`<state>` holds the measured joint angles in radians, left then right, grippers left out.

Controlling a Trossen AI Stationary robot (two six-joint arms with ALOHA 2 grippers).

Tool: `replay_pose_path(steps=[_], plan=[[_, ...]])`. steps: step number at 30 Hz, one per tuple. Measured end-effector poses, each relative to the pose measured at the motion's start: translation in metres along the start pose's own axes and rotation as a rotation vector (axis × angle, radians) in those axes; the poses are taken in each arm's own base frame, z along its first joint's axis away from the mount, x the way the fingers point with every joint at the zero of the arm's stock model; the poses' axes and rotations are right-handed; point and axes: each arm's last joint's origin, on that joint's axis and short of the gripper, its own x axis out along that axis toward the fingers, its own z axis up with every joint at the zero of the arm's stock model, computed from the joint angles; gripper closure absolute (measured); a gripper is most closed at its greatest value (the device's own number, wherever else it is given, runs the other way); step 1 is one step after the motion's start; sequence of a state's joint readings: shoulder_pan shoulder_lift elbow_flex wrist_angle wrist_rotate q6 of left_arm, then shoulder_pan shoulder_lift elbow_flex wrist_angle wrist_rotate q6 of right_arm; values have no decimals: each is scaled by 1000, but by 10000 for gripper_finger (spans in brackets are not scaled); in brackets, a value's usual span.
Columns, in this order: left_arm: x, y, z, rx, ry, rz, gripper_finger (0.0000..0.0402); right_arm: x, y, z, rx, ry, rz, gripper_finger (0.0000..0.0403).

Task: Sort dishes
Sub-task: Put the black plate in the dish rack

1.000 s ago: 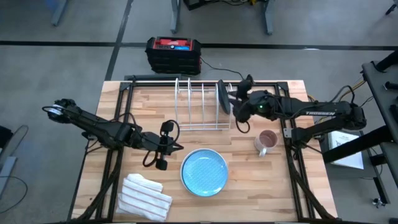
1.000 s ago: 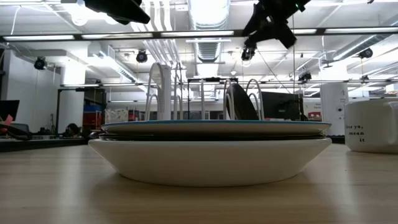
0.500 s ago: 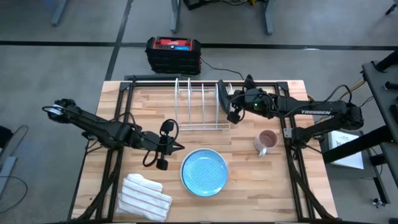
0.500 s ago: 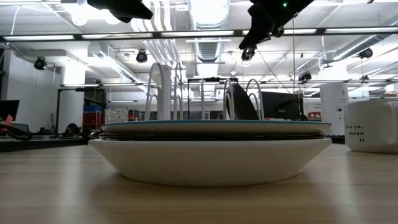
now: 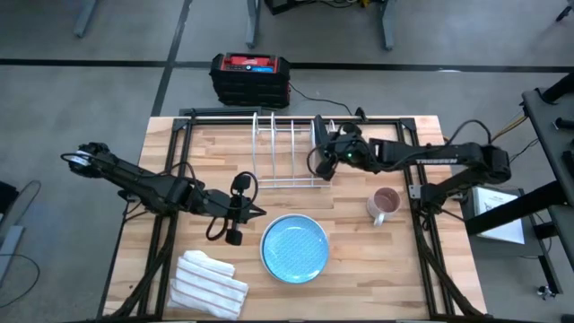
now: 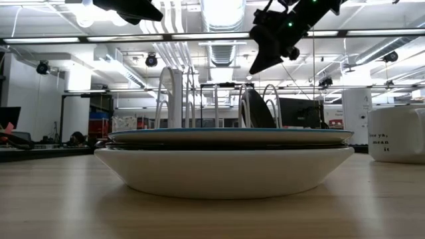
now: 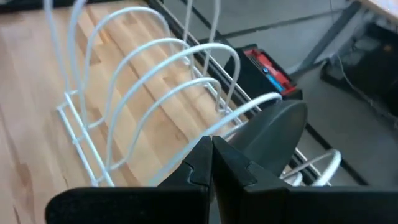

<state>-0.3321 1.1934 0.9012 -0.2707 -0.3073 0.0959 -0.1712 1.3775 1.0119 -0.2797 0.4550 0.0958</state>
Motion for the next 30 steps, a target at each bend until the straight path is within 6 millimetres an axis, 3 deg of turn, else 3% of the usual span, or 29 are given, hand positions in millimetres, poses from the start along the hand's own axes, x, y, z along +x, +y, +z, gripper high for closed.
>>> replay_pose_path(steps=[10,18,30], plan=[[0,0,0,-3,0,0,401,1,-28,27,376,5,-63,403],[1,0,-2,-2,8,0,401,9,-27,43,400,47,-22,403],[1,-1,-4,0,15,-1,401,34,-35,59,402,234,-97,403]])
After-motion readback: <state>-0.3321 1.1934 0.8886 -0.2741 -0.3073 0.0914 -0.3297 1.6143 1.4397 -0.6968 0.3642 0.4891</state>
